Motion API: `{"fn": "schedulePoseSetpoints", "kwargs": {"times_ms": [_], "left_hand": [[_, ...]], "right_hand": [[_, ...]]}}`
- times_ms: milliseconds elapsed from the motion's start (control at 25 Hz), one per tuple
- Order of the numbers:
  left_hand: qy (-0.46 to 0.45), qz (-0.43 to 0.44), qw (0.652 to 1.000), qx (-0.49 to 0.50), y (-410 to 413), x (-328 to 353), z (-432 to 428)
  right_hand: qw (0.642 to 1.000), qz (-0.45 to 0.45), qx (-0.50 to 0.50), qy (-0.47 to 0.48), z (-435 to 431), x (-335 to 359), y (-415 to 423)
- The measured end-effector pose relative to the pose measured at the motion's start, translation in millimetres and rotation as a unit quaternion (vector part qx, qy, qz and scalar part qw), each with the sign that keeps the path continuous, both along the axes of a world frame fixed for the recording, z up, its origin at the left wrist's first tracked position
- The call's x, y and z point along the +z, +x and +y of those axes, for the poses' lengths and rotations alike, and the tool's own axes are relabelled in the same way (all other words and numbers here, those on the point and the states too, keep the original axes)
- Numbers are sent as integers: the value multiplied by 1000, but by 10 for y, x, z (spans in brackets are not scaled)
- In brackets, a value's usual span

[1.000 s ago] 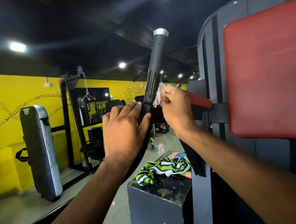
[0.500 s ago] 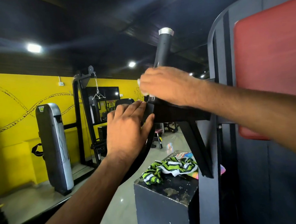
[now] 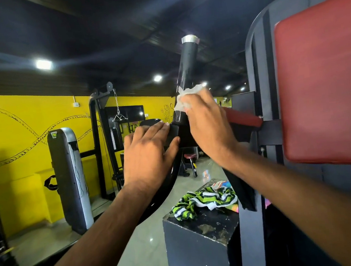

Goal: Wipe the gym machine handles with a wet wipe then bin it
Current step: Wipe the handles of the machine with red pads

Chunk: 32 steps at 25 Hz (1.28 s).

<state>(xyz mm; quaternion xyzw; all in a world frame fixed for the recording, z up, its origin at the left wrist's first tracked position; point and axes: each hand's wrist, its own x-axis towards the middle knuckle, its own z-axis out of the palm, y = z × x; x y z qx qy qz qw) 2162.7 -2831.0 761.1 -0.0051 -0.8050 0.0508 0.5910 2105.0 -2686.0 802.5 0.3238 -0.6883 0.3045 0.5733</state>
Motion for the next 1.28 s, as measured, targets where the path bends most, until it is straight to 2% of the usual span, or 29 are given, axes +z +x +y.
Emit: {"fn": "schedulePoseSetpoints", "kwargs": {"times_ms": [120, 240, 360, 520, 560, 760, 840, 920, 960, 1000, 1040, 1080, 1120, 1200, 1280], "left_hand": [[2, -3, 1000, 3, 7, 6, 5], [6, -13, 1000, 4, 26, 13, 20], [9, -20, 1000, 10, 44, 17, 21], [3, -13, 1000, 5, 29, 12, 26], [1, -13, 1000, 2, 23, 10, 20], [3, -11, 1000, -11, 25, 13, -3], [7, -15, 1000, -11, 21, 9, 9], [7, -13, 1000, -12, 21, -4, 8], [6, -11, 1000, -13, 22, -5, 5], [5, -12, 1000, -12, 24, -5, 2], [3, -14, 1000, -9, 27, -2, 3], [1, -17, 1000, -6, 33, -1, 4], [0, -17, 1000, -3, 37, 1, 2], [-2, -15, 1000, -5, 30, 7, -2], [0, -16, 1000, -7, 21, 5, -5]], "right_hand": [[964, -140, 127, -187, -146, 123, -44], [902, -246, 210, -286, -285, 407, -345], [872, -335, 256, -247, -273, 474, -455], [730, -428, 472, -247, -40, 623, -308], [714, -428, 493, -255, -11, 697, -323], [685, -442, 531, -233, 47, 890, -378], [702, -431, 527, -211, 64, 874, -363], [721, -405, 506, -246, 8, 836, -342], [749, -370, 478, -271, -38, 790, -354], [810, -319, 409, -273, -73, 713, -354], [886, -252, 302, -246, -98, 598, -344], [943, -169, 205, -200, -103, 454, -333], [972, -88, 152, -158, -98, 334, -314], [990, 47, 106, -82, -31, 248, -318], [986, 164, 17, 24, 110, 415, -383]]}}
